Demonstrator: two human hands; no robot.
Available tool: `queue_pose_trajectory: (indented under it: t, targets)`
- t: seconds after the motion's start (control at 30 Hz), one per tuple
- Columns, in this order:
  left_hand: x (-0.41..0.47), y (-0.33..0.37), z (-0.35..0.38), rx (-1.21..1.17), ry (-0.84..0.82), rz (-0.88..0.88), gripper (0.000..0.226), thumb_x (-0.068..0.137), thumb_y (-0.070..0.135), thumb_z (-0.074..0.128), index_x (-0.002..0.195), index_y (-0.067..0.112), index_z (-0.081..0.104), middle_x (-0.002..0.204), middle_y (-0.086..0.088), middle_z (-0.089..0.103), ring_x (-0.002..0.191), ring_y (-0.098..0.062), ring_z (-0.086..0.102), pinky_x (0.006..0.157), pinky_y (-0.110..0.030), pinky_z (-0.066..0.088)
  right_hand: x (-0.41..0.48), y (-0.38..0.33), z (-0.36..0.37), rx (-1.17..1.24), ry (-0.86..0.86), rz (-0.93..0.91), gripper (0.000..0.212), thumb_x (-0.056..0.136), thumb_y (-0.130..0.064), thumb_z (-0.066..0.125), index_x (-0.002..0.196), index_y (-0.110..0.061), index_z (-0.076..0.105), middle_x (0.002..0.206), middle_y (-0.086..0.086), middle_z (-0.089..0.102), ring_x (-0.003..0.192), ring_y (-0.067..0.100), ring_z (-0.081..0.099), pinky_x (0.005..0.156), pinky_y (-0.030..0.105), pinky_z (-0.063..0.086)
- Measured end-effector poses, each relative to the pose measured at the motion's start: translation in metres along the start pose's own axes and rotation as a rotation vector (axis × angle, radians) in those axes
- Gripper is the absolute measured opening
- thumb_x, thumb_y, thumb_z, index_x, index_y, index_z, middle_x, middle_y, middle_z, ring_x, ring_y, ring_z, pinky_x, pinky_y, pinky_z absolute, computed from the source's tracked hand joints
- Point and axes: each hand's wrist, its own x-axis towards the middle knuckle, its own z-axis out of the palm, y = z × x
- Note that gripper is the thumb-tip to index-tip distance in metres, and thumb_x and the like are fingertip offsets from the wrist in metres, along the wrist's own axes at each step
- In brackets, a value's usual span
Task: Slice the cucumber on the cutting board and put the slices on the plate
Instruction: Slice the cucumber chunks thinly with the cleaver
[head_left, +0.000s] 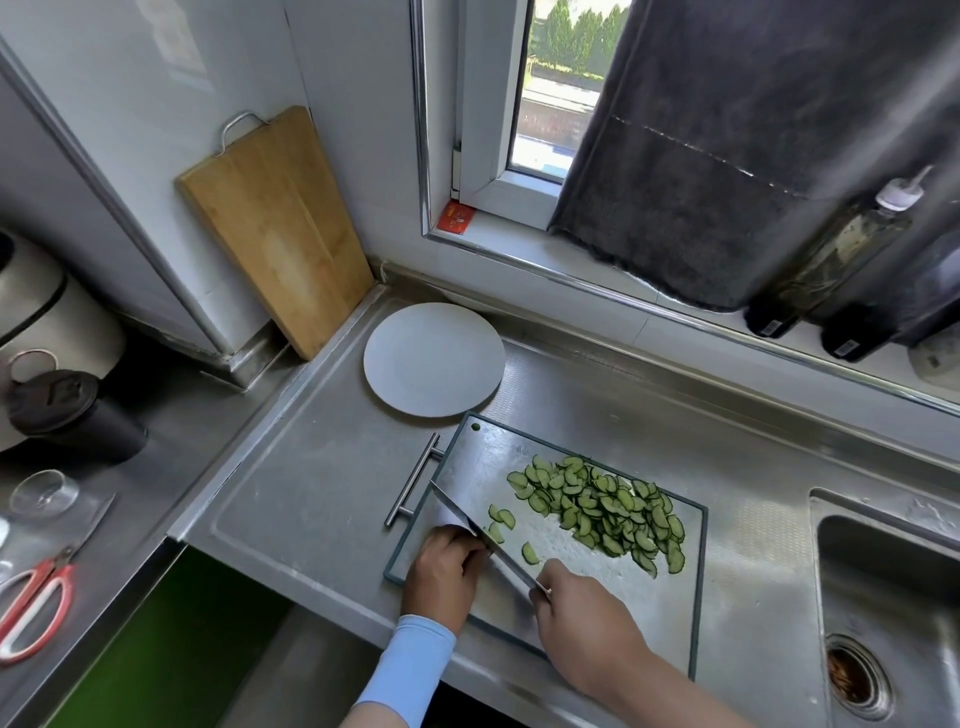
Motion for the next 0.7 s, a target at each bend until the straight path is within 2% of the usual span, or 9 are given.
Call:
queue_pose_trajectory:
  t: [0.07,0.17,0.33,0.4,0.5,0.7]
  targets:
    - [0.000,0.000,0.000,0.010,-0.004,0.006,0.025,0.064,0.004,0.086,0.077,0.021,0.073,0.083,0.003,0.064,0.081,-0.013,0.058,0.074,-0.018,0.046,-0.003,0.003,-0.001,-0.001,-0.004,0.007,0.014,0.103,-0.033,0.037,0.103,-0.023,0.047,0.086,-0.002,0.061,0.079,0.023,0.056,0.068,0.036,0.044]
    - [0.000,0.000,-0.001,0.011,0.004,0.019,0.025,0.063,0.002,0.087,0.077,0.019,0.074,0.083,0.003,0.064,0.081,-0.011,0.056,0.076,-0.014,0.043,-0.005,0.004,-0.001,0.002,-0.008,0.014,0.013,0.103,-0.032,0.036,0.102,-0.023,0.046,0.087,-0.002,0.060,0.078,0.022,0.054,0.070,0.036,0.044]
    - [-0.001,0.000,0.000,0.002,0.019,0.017,0.025,0.062,0.002,0.087,0.076,0.017,0.073,0.080,0.002,0.064,0.079,-0.012,0.056,0.074,-0.013,0.040,0.003,-0.005,0.000,0.003,-0.037,0.027,0.008,0.100,-0.026,0.037,0.097,-0.022,0.043,0.085,-0.001,0.056,0.076,0.023,0.051,0.058,0.034,0.036]
    - [-0.002,0.000,0.000,0.003,0.022,0.024,0.023,0.064,0.003,0.086,0.077,0.016,0.073,0.078,0.002,0.063,0.077,-0.012,0.054,0.072,-0.013,0.039,0.011,-0.010,0.001,-0.010,-0.046,0.029,0.006,0.099,-0.024,0.038,0.099,-0.021,0.043,0.086,0.000,0.055,0.078,0.025,0.051,0.059,0.036,0.036]
    - [-0.003,-0.002,0.002,0.008,0.030,0.038,0.020,0.067,0.003,0.084,0.078,0.014,0.072,0.078,0.001,0.061,0.077,-0.014,0.054,0.068,-0.018,0.043,0.022,-0.016,0.003,-0.007,-0.044,0.037,0.007,0.098,-0.025,0.038,0.098,-0.021,0.044,0.086,-0.001,0.056,0.080,0.026,0.054,0.065,0.035,0.040]
    - [-0.005,-0.002,0.001,0.020,0.025,0.051,0.015,0.072,0.006,0.080,0.081,0.015,0.071,0.081,0.002,0.062,0.079,-0.016,0.057,0.067,-0.026,0.051,0.026,-0.019,0.003,0.003,-0.048,0.049,0.008,0.098,-0.027,0.038,0.095,-0.021,0.042,0.086,-0.001,0.055,0.079,0.026,0.052,0.064,0.035,0.039]
